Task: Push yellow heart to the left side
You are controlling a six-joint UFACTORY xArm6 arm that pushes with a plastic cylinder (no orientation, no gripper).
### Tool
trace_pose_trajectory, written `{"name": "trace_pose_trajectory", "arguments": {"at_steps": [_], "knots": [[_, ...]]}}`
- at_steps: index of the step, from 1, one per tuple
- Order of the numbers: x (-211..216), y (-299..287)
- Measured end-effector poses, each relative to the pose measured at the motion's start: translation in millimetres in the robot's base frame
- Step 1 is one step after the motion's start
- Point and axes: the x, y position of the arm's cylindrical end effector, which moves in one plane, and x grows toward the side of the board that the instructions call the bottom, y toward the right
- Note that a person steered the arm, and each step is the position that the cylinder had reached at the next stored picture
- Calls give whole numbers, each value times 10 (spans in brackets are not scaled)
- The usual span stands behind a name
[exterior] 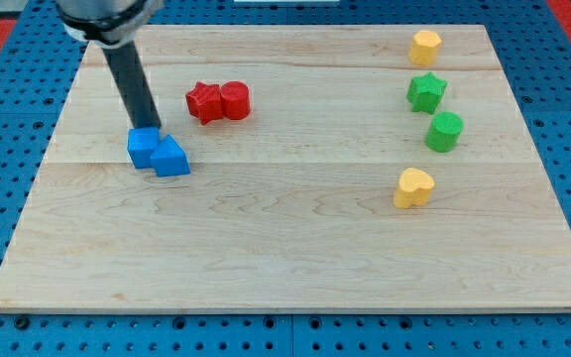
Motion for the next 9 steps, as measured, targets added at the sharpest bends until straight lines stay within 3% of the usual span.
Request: {"name": "trace_pose_trajectory", "arguments": {"at_steps": [1,2,3,5,6,7,9], "knots": [[108,377],[-103,535],[22,1878],[403,3911],[820,3473],[678,2783],[1079,3652]]}}
